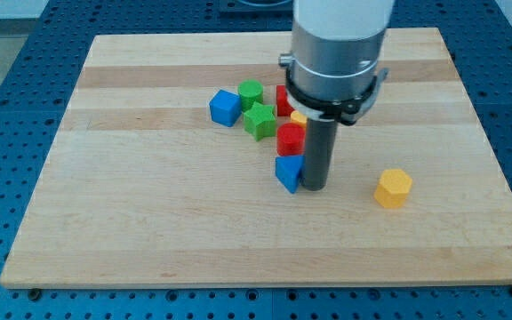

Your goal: Move the blue triangle below the blue cube

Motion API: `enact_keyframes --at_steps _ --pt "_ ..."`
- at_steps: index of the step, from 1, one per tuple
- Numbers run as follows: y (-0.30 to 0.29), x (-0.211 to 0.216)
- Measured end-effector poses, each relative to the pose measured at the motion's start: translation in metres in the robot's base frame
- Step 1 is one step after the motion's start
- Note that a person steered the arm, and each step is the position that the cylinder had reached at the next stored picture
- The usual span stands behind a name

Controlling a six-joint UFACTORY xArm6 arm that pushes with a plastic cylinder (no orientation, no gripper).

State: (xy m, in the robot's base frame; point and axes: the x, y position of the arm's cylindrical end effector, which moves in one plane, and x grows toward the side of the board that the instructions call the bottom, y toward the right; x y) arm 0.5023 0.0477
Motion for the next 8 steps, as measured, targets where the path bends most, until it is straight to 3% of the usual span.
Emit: enact_keyframes --at_steps 8 --pt "-0.053 -0.025"
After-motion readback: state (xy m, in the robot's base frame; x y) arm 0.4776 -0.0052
